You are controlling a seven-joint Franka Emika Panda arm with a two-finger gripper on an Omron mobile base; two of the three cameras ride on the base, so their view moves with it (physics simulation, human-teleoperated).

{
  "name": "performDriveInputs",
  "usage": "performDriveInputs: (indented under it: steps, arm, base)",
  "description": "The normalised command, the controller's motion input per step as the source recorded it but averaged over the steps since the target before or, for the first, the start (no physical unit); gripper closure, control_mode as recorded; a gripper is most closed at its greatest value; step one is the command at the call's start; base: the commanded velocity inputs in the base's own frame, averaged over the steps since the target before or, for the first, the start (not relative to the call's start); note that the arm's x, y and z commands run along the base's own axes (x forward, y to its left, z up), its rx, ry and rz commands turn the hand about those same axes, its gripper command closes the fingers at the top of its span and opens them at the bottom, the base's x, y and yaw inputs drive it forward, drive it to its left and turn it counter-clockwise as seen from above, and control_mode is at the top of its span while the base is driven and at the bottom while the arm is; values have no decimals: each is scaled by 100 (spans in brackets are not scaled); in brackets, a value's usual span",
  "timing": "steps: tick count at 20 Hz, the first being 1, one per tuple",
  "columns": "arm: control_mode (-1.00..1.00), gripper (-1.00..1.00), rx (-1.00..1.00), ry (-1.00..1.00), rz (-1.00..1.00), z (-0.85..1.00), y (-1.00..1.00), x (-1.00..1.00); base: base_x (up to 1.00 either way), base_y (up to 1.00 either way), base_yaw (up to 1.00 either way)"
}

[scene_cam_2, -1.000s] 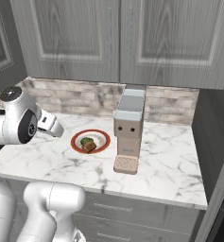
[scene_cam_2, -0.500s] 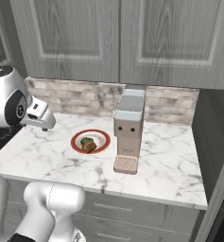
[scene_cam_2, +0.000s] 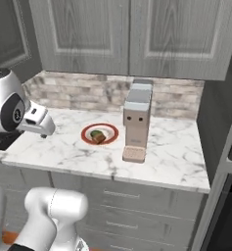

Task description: Pick the avocado and bread from the counter and place them on the plate. Then pick the jam from the cabinet and place it next to the plate. Lastly close the cabinet door.

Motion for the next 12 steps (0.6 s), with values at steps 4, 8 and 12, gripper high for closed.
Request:
performDriveInputs:
  steps: [4, 8, 12]
  arm:
    - [100, -100, 0, 0, 0, 0, 0, 0]
    - [100, -100, 0, 0, 0, 0, 0, 0]
    - [100, -100, 0, 0, 0, 0, 0, 0]
  base:
    - [-100, 5, 0]
    - [-93, 17, 0]
    - [-70, 54, 2]
